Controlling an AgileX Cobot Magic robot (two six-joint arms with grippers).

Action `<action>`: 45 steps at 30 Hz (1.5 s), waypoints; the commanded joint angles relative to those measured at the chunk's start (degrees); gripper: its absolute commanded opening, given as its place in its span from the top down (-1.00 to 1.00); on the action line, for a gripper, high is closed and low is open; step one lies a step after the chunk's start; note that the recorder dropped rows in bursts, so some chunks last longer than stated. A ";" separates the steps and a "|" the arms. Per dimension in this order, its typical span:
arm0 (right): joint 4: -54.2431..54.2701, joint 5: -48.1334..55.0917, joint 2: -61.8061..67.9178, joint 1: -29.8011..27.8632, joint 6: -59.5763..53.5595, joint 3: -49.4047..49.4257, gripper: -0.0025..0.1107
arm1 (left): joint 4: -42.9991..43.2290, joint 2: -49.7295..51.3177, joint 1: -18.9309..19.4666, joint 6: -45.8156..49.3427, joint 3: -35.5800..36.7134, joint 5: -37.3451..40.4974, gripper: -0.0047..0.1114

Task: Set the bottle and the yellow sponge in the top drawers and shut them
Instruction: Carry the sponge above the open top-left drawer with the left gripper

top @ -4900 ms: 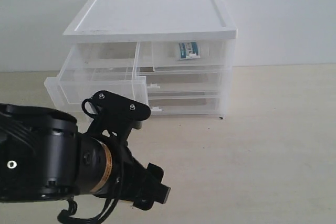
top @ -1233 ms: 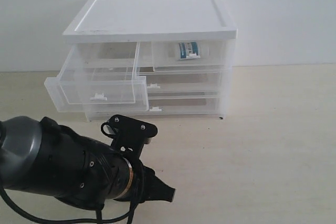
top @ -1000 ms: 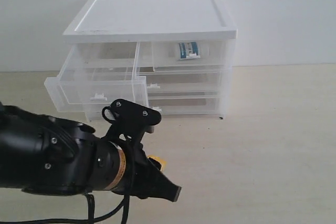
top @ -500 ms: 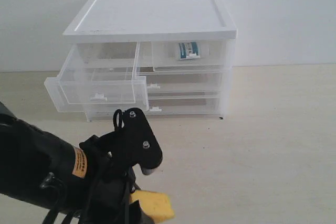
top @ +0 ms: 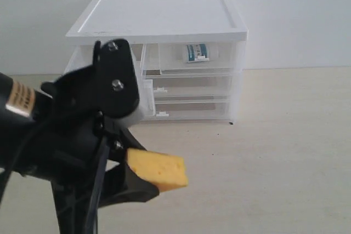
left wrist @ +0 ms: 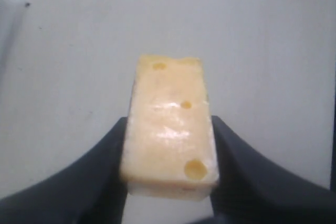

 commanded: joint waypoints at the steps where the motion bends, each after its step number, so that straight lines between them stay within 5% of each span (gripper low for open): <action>1: 0.13 -0.38 -0.24 -0.24 -0.23 0.25 0.93 | 3.37 -2.60 1.79 2.29 -3.70 4.18 0.84; 15: 0.13 -0.38 -0.24 -0.24 -0.23 0.25 0.93 | 3.36 -1.69 16.41 17.84 -15.38 15.64 0.84; 28: 0.13 -0.38 -0.24 -0.24 -0.23 0.25 0.93 | -2.49 10.80 29.41 33.53 -28.48 24.15 0.84; 45: 0.13 -0.38 -0.24 -0.24 -0.23 0.25 0.93 | -6.35 28.99 34.65 39.67 -38.54 18.37 0.84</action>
